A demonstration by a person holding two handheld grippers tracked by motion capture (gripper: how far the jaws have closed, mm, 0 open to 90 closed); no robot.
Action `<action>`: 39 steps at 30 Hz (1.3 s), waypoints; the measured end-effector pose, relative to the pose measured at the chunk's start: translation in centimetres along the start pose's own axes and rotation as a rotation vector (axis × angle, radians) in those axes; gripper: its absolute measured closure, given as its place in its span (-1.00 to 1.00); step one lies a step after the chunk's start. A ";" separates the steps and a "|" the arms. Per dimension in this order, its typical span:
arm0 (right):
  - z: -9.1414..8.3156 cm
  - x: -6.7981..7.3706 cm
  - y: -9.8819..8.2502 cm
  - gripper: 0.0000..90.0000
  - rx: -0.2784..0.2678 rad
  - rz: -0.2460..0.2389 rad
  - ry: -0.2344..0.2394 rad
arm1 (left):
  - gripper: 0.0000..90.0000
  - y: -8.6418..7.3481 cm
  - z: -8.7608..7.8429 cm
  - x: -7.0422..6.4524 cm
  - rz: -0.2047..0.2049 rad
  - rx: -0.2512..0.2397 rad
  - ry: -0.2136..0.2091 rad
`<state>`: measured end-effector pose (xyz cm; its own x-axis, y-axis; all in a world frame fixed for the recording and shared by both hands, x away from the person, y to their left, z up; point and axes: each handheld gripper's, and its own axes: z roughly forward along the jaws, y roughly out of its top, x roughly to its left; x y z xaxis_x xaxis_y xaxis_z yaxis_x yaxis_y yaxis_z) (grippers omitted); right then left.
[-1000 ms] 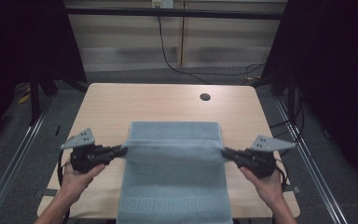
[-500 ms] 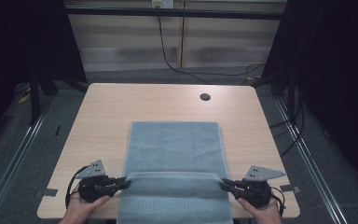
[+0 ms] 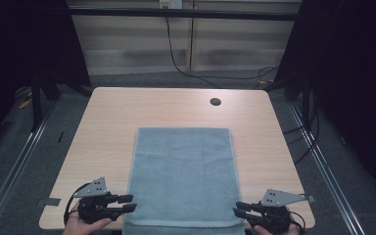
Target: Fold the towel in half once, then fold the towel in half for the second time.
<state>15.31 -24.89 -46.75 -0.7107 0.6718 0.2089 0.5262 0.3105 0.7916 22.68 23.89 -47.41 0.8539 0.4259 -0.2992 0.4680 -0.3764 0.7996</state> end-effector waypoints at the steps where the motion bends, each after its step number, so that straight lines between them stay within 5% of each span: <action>1: 0.0 0.0 0.0 0.62 0.000 0.000 0.000 | 0.35 0.0 0.0 0.0 0.000 0.000 0.000; 5: 1.3 -1.0 1.4 0.59 0.001 -0.007 0.008 | 0.32 1.7 1.1 1.7 -0.001 0.002 0.027; 13: 5.5 -4.2 4.8 0.46 0.025 -0.012 0.006 | 0.25 5.4 5.8 7.0 -0.048 0.055 0.115; 18: 9.4 -7.6 6.8 0.35 0.067 0.002 -0.053 | 0.24 6.1 7.8 9.4 -0.089 0.042 0.170; 25: 12.4 -9.5 7.1 0.30 0.100 0.042 -0.093 | 0.25 5.4 7.9 10.6 -0.083 0.068 0.193; 33: 11.8 -8.7 6.5 0.29 0.121 0.015 -0.088 | 0.29 4.7 7.7 9.9 -0.018 0.078 0.192; 39: 11.1 -7.9 6.1 0.29 0.148 0.004 -0.070 | 0.32 4.3 7.5 9.3 -0.015 0.079 0.177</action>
<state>29.34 -20.85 -49.96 -0.6767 0.7170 0.1673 0.5959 0.3998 0.6965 34.34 20.01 -50.62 0.7968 0.5669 -0.2089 0.5025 -0.4298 0.7502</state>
